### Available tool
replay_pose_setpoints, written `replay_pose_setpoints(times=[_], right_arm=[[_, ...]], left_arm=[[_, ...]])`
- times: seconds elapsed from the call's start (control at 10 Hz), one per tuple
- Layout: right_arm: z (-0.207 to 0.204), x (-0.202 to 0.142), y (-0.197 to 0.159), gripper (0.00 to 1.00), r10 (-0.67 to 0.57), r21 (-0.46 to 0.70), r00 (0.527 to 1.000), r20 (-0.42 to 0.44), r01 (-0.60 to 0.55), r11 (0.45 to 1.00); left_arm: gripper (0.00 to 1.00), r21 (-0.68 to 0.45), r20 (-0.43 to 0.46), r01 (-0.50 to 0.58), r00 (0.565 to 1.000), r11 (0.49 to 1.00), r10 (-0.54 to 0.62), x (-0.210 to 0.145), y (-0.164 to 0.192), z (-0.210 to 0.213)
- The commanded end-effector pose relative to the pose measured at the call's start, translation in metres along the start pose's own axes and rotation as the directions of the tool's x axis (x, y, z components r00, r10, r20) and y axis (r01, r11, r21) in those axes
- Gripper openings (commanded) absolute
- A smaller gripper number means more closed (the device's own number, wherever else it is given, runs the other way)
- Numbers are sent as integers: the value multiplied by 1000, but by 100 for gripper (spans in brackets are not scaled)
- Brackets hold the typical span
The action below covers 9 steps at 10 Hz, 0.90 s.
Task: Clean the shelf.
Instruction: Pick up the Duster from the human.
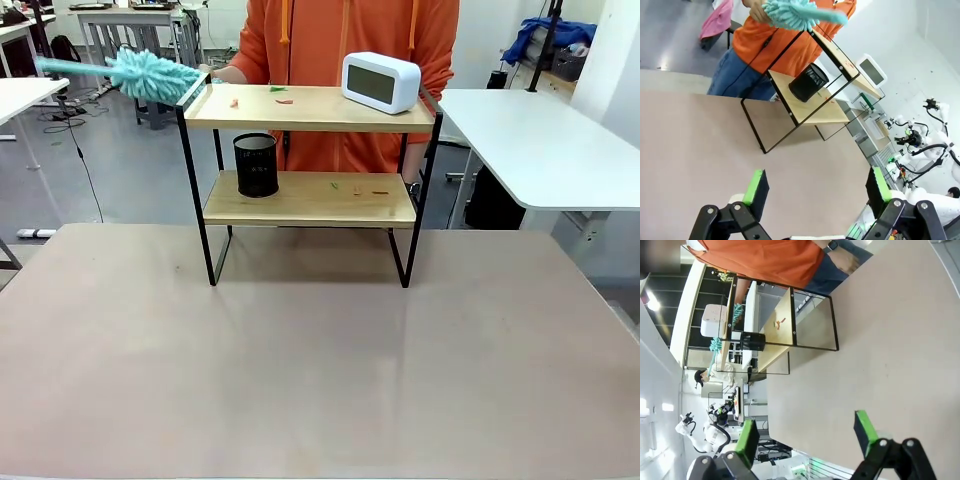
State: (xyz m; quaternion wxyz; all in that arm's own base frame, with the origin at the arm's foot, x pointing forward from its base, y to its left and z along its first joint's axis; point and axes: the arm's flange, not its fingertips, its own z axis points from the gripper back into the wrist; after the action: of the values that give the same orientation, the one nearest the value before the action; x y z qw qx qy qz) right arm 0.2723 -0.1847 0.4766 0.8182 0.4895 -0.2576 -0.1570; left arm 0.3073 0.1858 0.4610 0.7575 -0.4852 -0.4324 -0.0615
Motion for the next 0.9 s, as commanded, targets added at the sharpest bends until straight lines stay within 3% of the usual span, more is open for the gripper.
replay_pose_setpoints(times=[0.0, 0.3, 0.5, 0.8], right_arm=[[-2, 1, -3, 100, 25, 21, 1000, 13, -25, 999], [-2, 1, -3, 100, 25, 21, 1000, 13, -25, 999], [-2, 1, -3, 100, 25, 21, 1000, 13, -25, 999], [-2, 1, -3, 100, 25, 21, 1000, 13, -25, 999]], left_arm=[[100, -3, 18, 25, 1000, 1000, -25, 0, 1, -2], [100, 7, 1, -2, 1000, 1000, 2, -2, 1, 1], [100, -108, -153, -222, 967, 969, 204, 41, 4, -10], [100, -127, -214, -374, 915, 919, 342, 121, 23, -56]])
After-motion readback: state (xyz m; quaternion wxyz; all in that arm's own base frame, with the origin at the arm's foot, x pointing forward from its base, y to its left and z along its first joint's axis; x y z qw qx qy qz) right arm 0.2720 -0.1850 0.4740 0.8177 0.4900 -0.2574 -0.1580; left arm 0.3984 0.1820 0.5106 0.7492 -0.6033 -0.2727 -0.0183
